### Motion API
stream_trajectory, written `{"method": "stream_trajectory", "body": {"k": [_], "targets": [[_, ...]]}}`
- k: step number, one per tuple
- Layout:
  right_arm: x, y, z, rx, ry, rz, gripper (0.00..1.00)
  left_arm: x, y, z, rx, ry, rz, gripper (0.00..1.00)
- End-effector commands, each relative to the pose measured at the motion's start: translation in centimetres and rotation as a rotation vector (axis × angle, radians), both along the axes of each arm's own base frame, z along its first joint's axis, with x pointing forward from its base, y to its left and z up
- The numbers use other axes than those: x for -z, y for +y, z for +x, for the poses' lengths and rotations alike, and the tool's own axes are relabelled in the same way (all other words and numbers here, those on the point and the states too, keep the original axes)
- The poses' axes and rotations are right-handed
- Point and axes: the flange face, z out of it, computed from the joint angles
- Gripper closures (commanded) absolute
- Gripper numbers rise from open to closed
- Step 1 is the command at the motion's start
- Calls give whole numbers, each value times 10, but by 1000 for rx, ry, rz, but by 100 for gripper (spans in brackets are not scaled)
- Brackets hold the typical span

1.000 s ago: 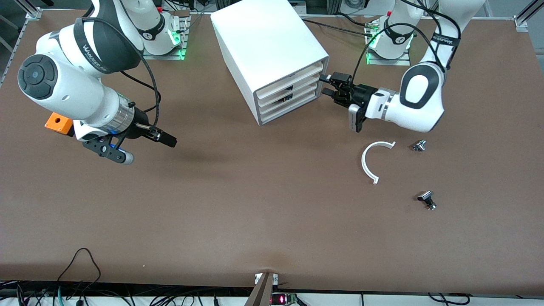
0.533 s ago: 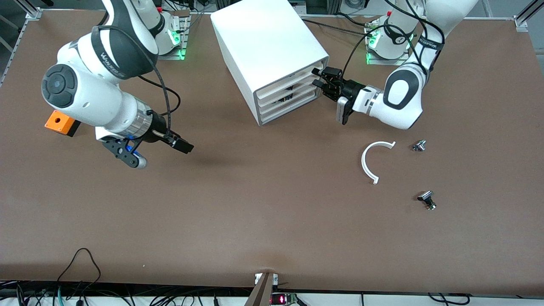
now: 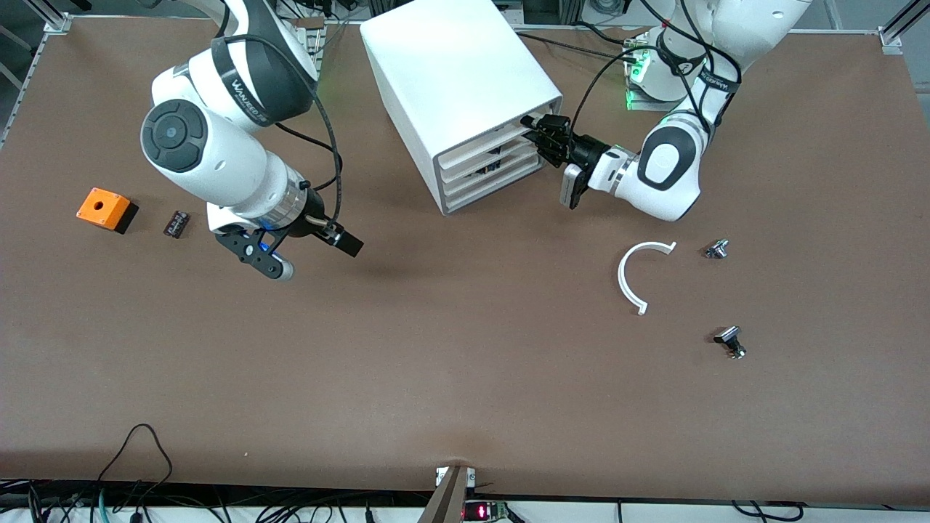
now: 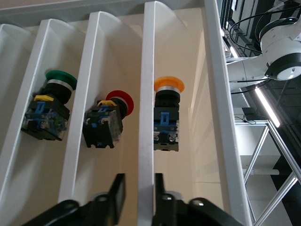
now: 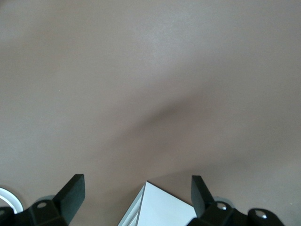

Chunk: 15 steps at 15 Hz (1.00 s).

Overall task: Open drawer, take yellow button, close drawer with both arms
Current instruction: 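Pull the drawer open with the left gripper while the right gripper reaches in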

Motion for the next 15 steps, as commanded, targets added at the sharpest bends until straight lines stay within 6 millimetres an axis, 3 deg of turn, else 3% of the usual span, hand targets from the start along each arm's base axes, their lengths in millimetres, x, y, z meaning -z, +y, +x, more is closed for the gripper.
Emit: {"method": "stream_trajectory", "body": {"k": [1,4,6,9,11,15], "targets": [[-18,12,-1,4,-4,-13,0,-1,-3,-1,-21,-10,-24,100],[-25,42,-14,4,-17,-32,0,-6,4,8,-39,-1,-22,100],[-28,47,-9,82,-10,-27,0,-17,12,26,-64,15,-12,100],[-29,73,-9,183,2,-9,0,-32,30,58,-89,26,39,100],[-23,98,-20,162,6,-12,0,-34,41,76,-104,36,65,100],[-22,155,-39,227,-8,17,0,-21,68,109,-105,10,96,100]]}}
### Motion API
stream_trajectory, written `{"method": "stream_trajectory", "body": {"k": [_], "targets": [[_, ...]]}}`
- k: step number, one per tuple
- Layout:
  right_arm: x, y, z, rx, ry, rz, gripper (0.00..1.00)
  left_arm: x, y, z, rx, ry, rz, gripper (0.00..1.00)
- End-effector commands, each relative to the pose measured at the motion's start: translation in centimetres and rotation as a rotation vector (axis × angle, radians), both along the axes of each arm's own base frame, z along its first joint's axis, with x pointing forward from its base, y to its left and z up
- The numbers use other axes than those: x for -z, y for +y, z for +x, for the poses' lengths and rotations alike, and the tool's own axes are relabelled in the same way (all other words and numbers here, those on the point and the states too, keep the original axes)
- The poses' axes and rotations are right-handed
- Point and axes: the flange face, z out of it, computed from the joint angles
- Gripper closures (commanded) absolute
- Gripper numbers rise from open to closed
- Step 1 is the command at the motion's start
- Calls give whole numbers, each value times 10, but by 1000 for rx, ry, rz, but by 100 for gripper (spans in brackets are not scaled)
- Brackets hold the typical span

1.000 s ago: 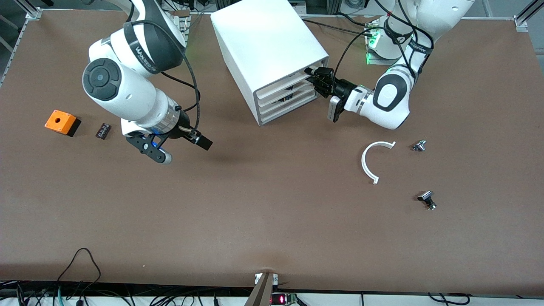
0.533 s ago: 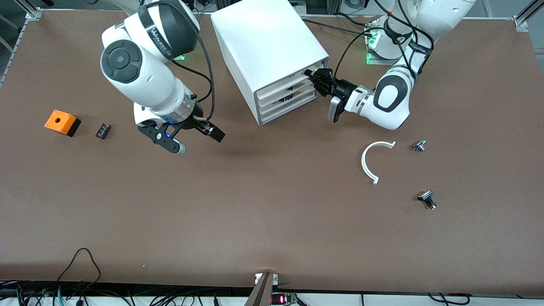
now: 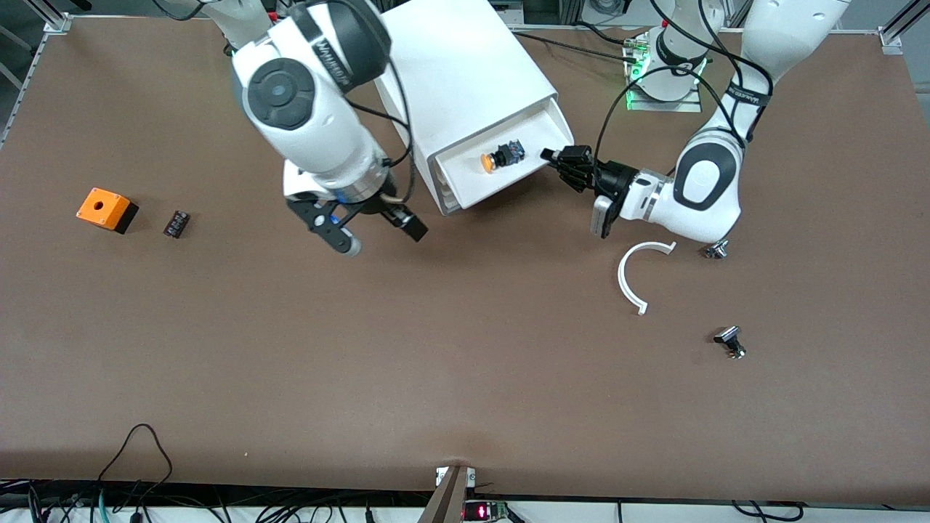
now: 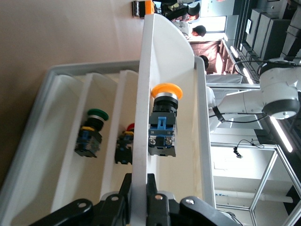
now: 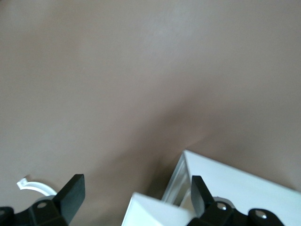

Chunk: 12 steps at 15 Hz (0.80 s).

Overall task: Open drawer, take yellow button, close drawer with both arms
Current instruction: 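Pull the drawer open with the left gripper while the right gripper reaches in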

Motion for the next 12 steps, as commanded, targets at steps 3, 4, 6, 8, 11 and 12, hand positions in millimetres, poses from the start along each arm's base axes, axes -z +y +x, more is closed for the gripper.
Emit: {"method": "stream_trajectory", "body": {"k": [3,4,6,8,11,12], "targets": [[2,73,-19,77,-14,30,0,13,30,52,-19,-2,23,100],[1,86,-23,84,-24,44,0,15,35,57,-16,-9,32,100],[10,108,-33,91,-30,58,0,15,46,69,-17,-15,58,100],[20,131,-44,134,-40,84,0,11,49,75,-20,-13,77,100],[44,160,-58,171,-49,107,0,8,50,78,-27,7,90,20],[50,165,-60,185,-51,114,0,5,51,78,-31,6,90,0]]}}
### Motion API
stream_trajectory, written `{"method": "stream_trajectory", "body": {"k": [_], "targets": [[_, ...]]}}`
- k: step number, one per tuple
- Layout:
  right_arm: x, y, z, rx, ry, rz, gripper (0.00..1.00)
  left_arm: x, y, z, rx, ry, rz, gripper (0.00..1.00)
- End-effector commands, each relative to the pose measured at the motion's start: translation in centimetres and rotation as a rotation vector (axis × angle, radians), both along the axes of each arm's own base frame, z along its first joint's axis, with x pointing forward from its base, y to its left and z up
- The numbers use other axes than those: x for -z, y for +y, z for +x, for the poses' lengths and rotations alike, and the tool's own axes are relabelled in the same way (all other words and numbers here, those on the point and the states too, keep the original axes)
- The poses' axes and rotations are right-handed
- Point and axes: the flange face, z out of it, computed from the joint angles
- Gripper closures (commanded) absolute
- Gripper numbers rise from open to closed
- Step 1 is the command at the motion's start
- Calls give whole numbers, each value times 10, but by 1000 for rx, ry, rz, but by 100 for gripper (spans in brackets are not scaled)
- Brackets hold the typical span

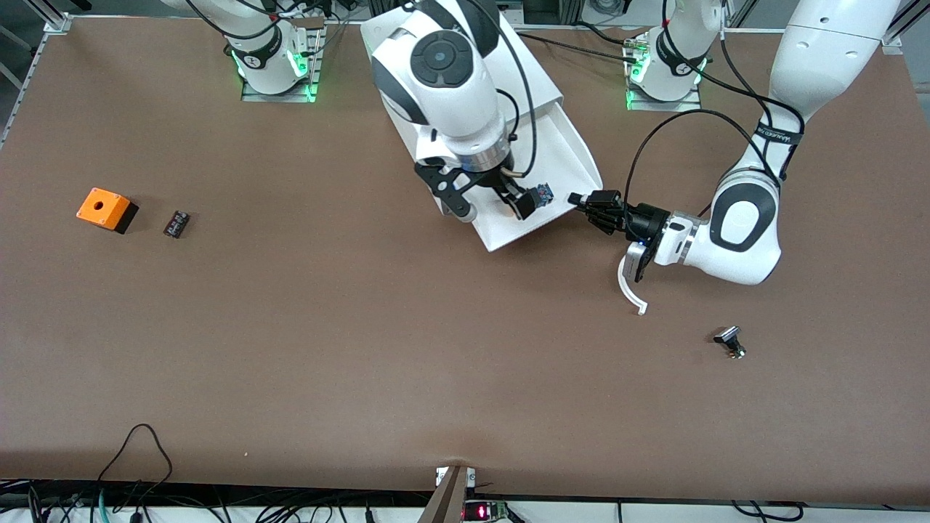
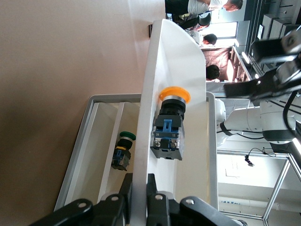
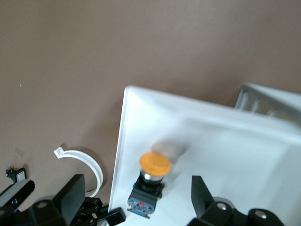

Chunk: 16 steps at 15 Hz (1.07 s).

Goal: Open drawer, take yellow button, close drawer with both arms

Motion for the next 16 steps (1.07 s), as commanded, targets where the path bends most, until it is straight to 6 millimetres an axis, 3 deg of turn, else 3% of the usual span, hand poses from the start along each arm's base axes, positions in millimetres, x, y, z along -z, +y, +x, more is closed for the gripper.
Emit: {"method": "stream_trajectory", "body": {"k": [1,2,6,9,10,11,12,15,16], "targets": [[12,21,-3,34,-21,19,0,-2,8,10,-8,24,40,0],[17,23,-3,36,-23,23,0,-6,14,12,-17,29,43,0],[38,41,-11,59,-32,50,0,-57,24,32,-24,74,74,0],[51,52,-20,57,-27,52,2,-101,39,54,17,86,244,0],[53,53,-21,54,-26,49,8,-118,42,60,23,104,292,0],[58,55,-24,47,-22,43,17,-127,46,64,26,114,362,0],[59,55,-25,40,-19,37,32,-131,47,65,28,122,417,0],[53,55,-29,37,-5,27,93,-150,45,65,-11,164,492,0],[50,54,-30,35,-2,24,100,-158,45,66,-17,167,546,0]]}}
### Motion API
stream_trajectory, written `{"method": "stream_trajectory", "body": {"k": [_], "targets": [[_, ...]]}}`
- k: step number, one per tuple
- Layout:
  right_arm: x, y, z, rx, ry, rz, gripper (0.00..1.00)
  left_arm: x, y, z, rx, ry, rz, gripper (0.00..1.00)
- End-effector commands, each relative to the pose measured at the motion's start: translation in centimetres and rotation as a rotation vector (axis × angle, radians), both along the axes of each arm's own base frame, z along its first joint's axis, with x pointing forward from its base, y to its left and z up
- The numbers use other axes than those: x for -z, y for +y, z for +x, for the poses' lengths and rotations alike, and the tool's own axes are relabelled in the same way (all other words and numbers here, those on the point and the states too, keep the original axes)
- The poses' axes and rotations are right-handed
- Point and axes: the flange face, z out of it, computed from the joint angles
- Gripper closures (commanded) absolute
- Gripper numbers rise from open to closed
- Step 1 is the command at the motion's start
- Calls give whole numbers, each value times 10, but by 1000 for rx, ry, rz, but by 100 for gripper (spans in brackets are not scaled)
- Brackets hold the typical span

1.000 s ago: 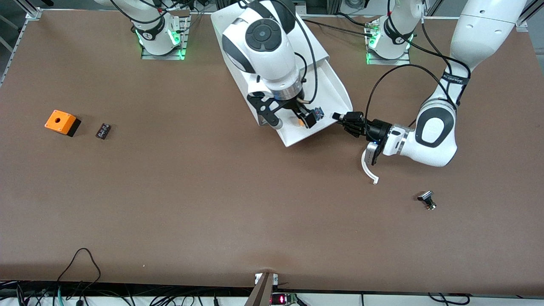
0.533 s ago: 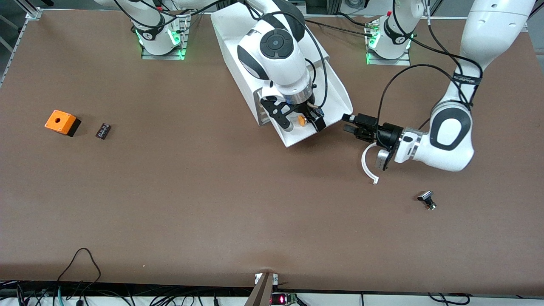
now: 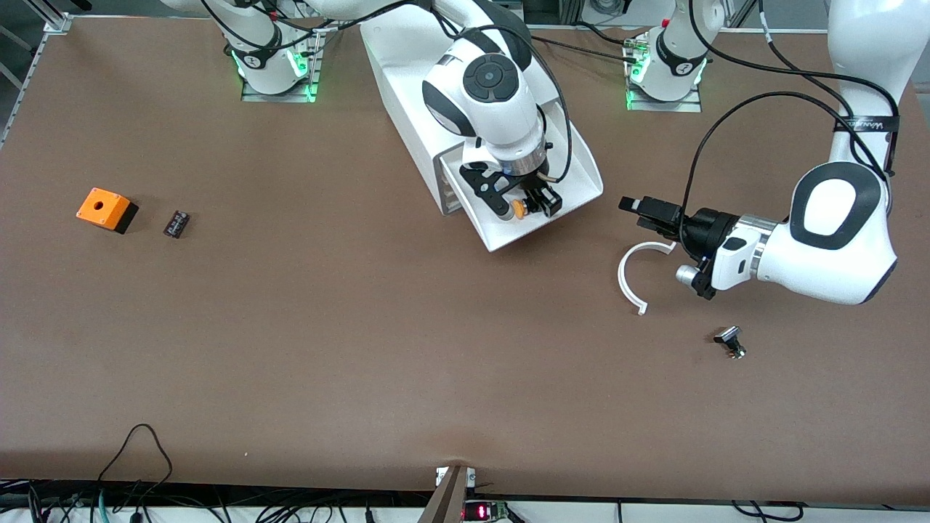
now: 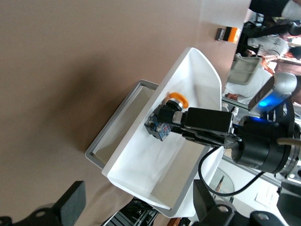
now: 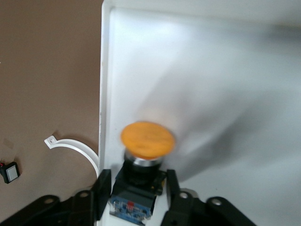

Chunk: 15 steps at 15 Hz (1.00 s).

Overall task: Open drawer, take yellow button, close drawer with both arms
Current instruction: 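Lift the yellow button out with the right gripper while the left gripper releases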

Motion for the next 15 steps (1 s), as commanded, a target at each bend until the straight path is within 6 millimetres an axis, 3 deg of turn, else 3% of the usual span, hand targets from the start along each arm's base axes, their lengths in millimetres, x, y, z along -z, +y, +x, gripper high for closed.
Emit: {"method": "stream_trajectory", "body": {"k": [1,2,3,6,9,10,12,14,15], "targets": [[-10,3,-3,5,10,-20,100,-28,-7,-1,-4,25,156,0],[-8,1,-3,2,21,-36,100,-44,-12,-2,-5,26,250,0],[-19,0,-4,-1,20,-35,100,-57,-17,-3,-3,22,338,0],[-70,-16,2,-37,3,-26,100,-101,-29,-2,22,-41,554,0],[-110,-61,33,-130,-20,-25,100,-123,-58,-12,64,-133,784,0],[-110,-75,41,-188,-13,-47,100,-124,-71,-17,68,-160,869,0],[-129,-118,66,-288,-28,-67,100,-128,-90,-21,63,-208,984,0],[-140,-165,90,-403,-21,-81,100,-156,-76,-8,3,-256,965,0],[-144,-190,103,-463,-22,-85,100,-154,-63,3,-24,-254,959,0]]}}
